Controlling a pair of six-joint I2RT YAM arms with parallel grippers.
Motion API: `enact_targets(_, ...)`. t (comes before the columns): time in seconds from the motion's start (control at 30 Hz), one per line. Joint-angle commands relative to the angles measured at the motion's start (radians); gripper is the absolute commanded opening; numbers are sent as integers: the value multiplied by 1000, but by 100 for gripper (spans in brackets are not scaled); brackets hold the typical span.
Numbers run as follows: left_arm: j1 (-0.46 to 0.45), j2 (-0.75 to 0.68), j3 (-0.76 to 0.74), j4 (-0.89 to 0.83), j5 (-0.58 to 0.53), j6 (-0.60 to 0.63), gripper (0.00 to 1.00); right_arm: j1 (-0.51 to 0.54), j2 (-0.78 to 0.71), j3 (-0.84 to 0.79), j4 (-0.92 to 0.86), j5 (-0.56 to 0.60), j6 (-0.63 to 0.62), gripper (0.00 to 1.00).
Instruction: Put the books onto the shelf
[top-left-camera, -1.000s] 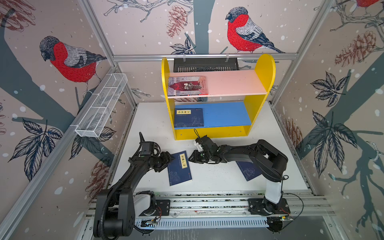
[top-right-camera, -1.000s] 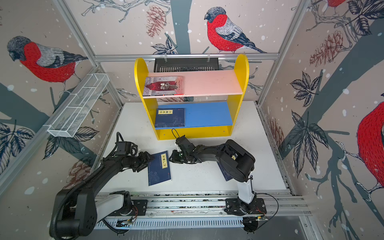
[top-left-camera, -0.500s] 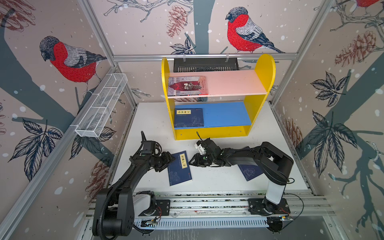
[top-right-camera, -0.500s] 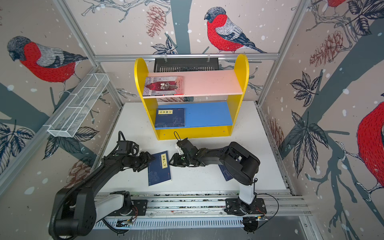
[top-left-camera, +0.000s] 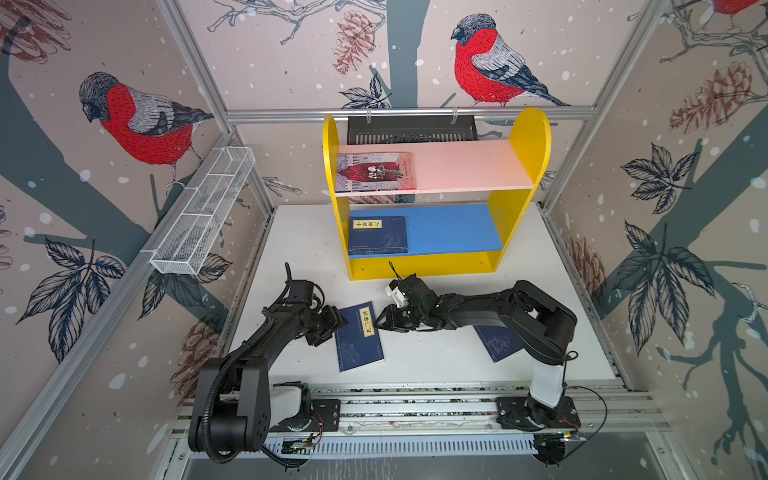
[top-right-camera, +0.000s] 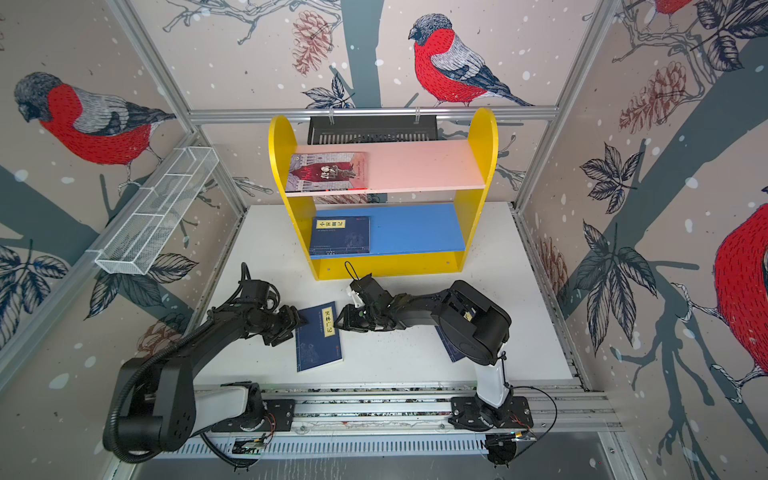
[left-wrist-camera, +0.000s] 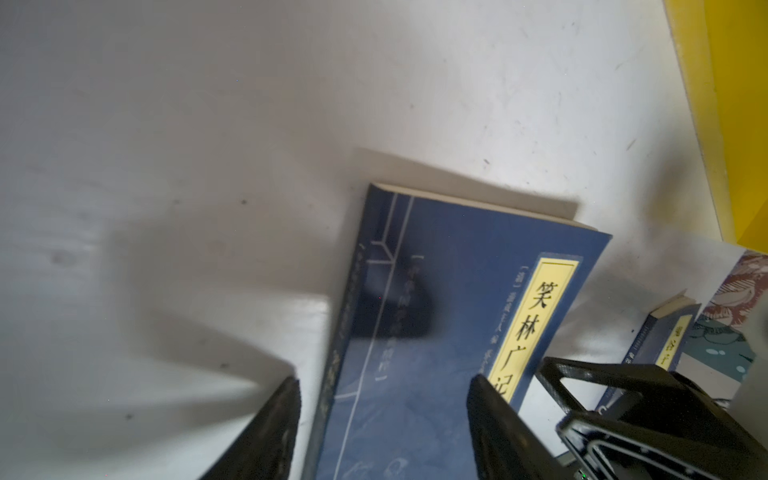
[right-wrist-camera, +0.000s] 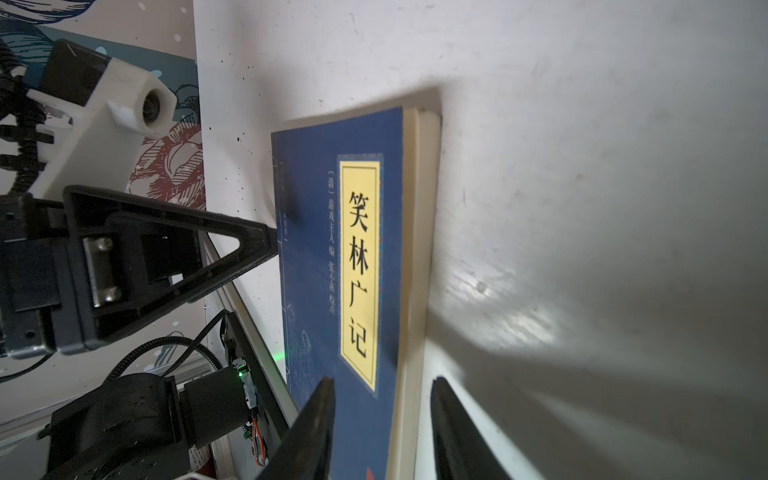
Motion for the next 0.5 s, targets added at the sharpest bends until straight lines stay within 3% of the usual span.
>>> enact_targets(0.0,-25,8,-22,9,47,-5,64,-5,13,5,-26,-17,6,41)
enact_targets(0.23,-52,3,-45,76,107,-24,64,-12,29,-3,-83,-23,6,41)
enact_targets(0.47,-52,-11,-60,139,136,-46,65,-14,22,-35,50,-71,59,40)
